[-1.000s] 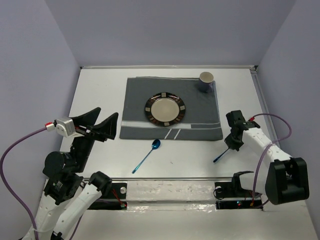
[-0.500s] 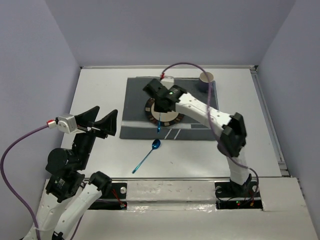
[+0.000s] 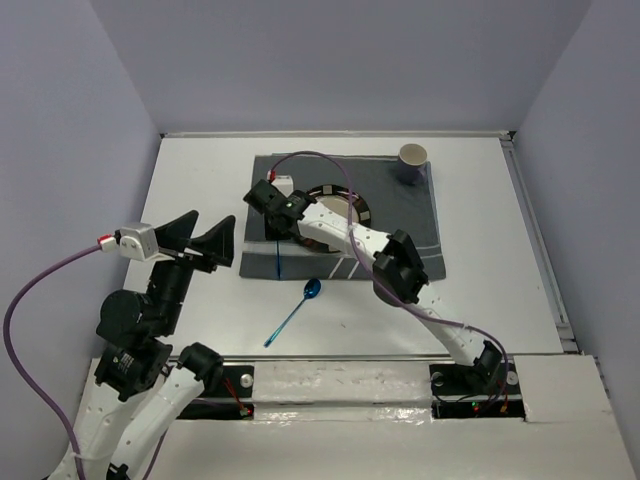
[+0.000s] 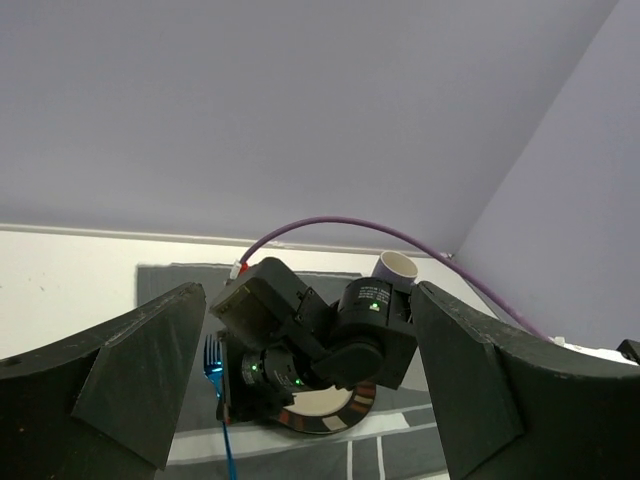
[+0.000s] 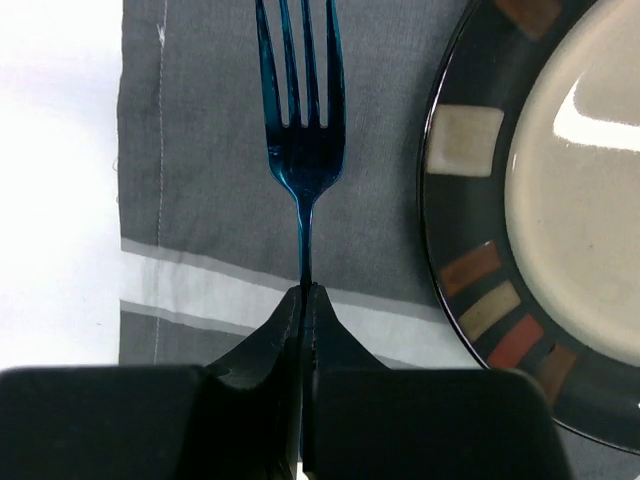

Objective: Set the dinner table for one person

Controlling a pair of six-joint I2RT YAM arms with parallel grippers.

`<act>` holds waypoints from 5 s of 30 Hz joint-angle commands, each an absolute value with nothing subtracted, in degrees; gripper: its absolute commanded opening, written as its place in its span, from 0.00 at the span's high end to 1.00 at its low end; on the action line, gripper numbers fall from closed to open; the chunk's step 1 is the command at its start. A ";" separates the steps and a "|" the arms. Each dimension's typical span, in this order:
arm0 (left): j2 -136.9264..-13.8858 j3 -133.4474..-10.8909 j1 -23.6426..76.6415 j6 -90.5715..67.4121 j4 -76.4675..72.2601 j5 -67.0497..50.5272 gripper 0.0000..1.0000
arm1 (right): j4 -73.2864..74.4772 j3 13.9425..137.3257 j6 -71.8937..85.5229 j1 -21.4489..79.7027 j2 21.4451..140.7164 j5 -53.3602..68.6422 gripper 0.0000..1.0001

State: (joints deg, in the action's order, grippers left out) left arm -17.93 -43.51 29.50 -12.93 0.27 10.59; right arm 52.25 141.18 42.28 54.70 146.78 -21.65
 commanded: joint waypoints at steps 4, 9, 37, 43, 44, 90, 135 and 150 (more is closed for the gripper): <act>-19.42 -42.98 29.27 -12.57 -2.46 9.84 0.05 | 46.14 144.67 43.68 53.09 147.65 -20.30 1.00; -20.04 -42.98 29.27 -12.83 -2.55 9.14 0.05 | 42.90 143.97 45.00 51.50 147.92 -19.86 1.00; -20.48 -43.15 29.18 -12.48 -2.46 8.96 0.05 | 34.11 147.05 41.93 47.20 152.50 -11.25 0.57; -20.30 -43.15 29.27 -12.48 -2.37 9.14 0.06 | 30.77 141.43 39.65 47.98 141.96 -13.00 0.52; -20.22 -43.15 29.27 -12.48 -2.37 9.05 0.05 | 30.33 138.28 39.20 49.03 140.20 -15.10 0.52; -19.42 -42.98 29.44 -12.66 -2.37 9.14 0.06 | 46.05 89.91 75.76 76.73 122.61 -40.96 0.60; -20.04 -42.98 29.44 -13.36 -2.37 8.09 0.02 | 21.01 77.69 17.67 30.86 102.38 -27.95 1.00; -20.92 -42.89 29.44 -13.36 -2.37 7.65 0.01 | 19.69 83.67 17.93 25.49 112.50 -22.94 1.00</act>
State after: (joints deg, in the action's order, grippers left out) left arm -20.18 -43.46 29.50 -13.45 0.27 7.94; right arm 22.22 80.64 18.59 26.59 112.01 -24.25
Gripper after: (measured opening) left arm 0.986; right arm 0.034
